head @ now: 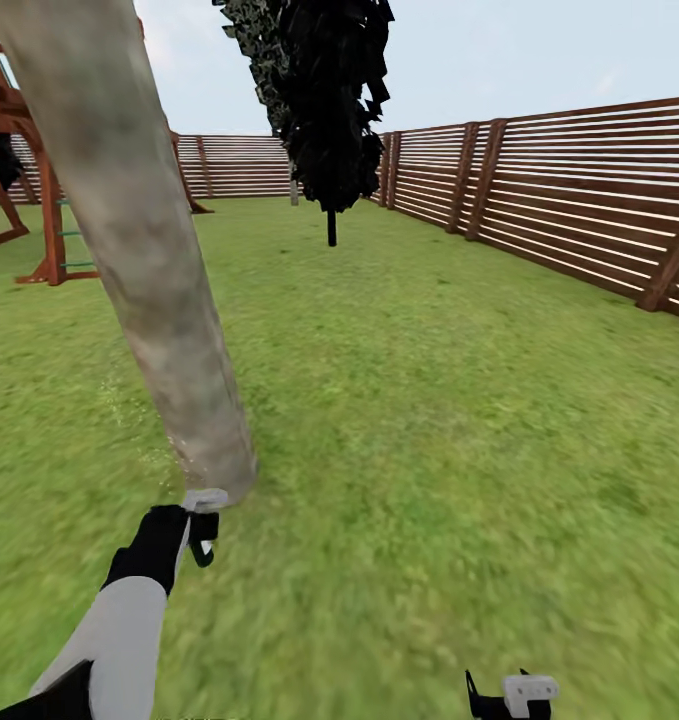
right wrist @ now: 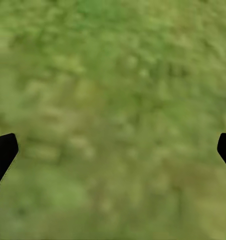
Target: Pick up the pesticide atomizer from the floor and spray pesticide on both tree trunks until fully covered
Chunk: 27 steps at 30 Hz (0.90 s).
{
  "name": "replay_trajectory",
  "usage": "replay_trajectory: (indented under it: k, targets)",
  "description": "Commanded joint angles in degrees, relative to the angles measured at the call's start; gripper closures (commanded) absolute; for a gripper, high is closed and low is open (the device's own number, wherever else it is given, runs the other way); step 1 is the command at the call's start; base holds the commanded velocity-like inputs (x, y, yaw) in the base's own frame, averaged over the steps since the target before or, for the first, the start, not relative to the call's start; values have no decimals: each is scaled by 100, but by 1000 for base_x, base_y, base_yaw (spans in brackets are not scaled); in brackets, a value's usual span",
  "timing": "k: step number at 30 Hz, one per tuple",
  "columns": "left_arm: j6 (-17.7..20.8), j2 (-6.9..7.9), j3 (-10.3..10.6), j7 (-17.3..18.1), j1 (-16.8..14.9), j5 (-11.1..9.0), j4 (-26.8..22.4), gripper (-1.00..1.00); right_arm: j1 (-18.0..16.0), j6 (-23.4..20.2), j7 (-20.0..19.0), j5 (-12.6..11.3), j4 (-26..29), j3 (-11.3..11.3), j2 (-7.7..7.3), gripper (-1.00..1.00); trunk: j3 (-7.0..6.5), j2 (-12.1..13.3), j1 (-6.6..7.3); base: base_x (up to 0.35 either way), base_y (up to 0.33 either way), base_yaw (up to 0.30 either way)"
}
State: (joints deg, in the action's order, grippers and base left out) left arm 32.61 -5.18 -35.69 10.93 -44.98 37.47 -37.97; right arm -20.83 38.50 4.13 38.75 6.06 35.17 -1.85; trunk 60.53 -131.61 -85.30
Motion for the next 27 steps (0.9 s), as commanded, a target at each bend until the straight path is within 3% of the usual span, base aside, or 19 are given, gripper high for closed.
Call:
replay_trajectory:
  k: [1, 4, 6, 7, 8, 9, 10, 11, 12, 13, 15, 19, 21, 23, 25, 27]
  targets:
    - [85, 40, -1, 7, -76, 32, -22, 100, 0, 0, 0, 1, 0, 3, 0, -100, 1, 0, -1, 1, 0, 80]
    - [415, 385, 32, 32, -215, 35, -217, 100, 0, 0, 0, 1, 1, 8, -3, -100, 1, 0, -1, 0, 0, 18]
    - [509, 141, 481, 21, -233, 32, -234, 100, 0, 0, 0, 1, 1, 7, -1, -100, 1, 0, -1, 0, 0, 1]
    - [662, -93, 859, 10, -308, 24, -259, 100, 0, 0, 0, 1, 1, 7, -1, -100, 1, 0, -1, 0, 0, 0]
    - [784, -116, 932, 14, -425, 18, -263, 100, 0, 0, 0, 1, 1, 7, -2, -100, 1, 0, -1, 0, 0, 0]
    - [851, -17, 943, 27, -494, 21, -322, 100, 0, 0, 0, 1, 1, 8, -6, -100, 1, 0, -1, 0, 0, 0]
    - [902, 235, 942, 69, -515, 2, -425, 100, 0, 0, 0, 1, 1, 8, -8, -100, 1, 0, -1, 0, 0, 0]
    - [945, 375, 942, 130, -520, -31, -455, 100, 0, 0, 0, 1, 1, 8, -5, -100, 1, 0, -1, 0, 0, 0]
    - [1067, 645, 948, 302, -525, -158, -494, 100, 0, 0, 0, 1, 1, 8, -2, -100, 1, 0, -1, 0, 0, 0]
    - [1121, 766, 955, 389, -524, -228, -509, 100, 0, 0, 0, 1, 1, 8, -1, -100, 1, 0, -1, 0, 0, 0]
    - [1170, 775, 996, 455, -528, -291, -523, 100, 0, 0, 0, 1, 1, 3, 0, -100, 1, 0, -1, 0, 0, 70]
    - [1190, 412, 1003, 434, -744, -276, -527, 100, 0, 0, 0, 1, 1, -1, 0, -100, 1, 0, -1, 0, 0, 249]
    - [1274, 402, 1011, 432, -841, -259, -558, 100, 0, 0, 0, 1, 1, -1, 0, -100, 1, 0, -1, 0, 0, 276]
    - [1562, 471, 1014, 437, -870, -252, -858, 100, 0, 0, 0, 1, 1, -1, 0, -100, 1, 0, -1, 0, 0, 278]
    - [1951, 713, 1020, 482, -870, -267, -1401, 100, 0, 0, 0, 1, 1, -1, 0, -100, 1, 0, -1, 0, 0, 172]
    - [2018, 909, 1020, 498, -838, -296, -1449, 100, 0, 0, 0, 1, 1, -1, 0, -100, 1, 0, -1, 0, 0, 42]
